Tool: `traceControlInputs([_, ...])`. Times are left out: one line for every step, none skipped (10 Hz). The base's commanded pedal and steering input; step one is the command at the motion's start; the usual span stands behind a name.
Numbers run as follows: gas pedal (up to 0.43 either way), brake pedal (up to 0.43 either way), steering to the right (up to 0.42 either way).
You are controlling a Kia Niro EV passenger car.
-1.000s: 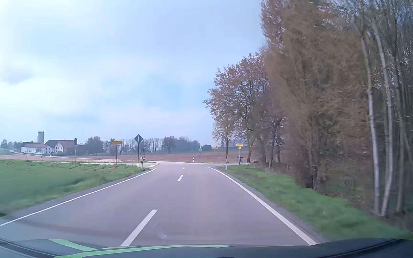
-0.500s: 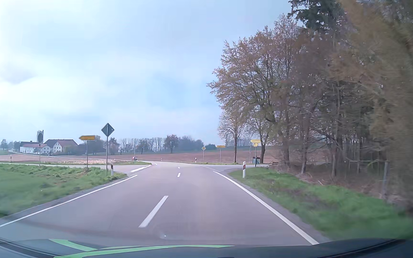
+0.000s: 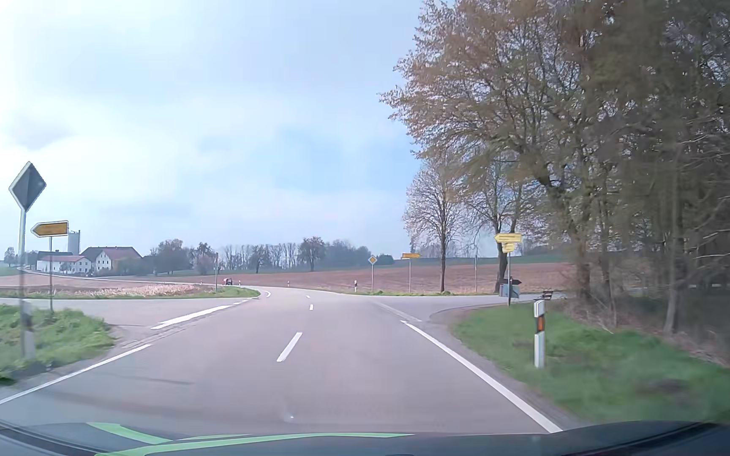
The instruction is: Follow the waypoints while adhering to traffic rules and regulations
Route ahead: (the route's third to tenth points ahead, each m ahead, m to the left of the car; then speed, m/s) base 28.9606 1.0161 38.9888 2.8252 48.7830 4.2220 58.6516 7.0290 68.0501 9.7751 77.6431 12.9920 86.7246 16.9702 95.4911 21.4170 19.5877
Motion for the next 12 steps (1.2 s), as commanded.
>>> traceControlInputs([0.177, 0.000, -0.019])
traceControlInputs([0.177, 0.000, -0.020])
traceControlInputs([0.177, 0.000, -0.020])
traceControlInputs([0.177, 0.000, -0.021])
traceControlInputs([0.177, 0.000, -0.021])
traceControlInputs([0.177, 0.000, -0.021])
traceControlInputs([0.177, 0.000, -0.022])
traceControlInputs([0.177, 0.000, -0.023])
traceControlInputs([0.177, 0.000, -0.024])
traceControlInputs([0.177, 0.000, -0.024])
traceControlInputs([0.177, 0.000, -0.024])
traceControlInputs([0.177, 0.000, -0.026])
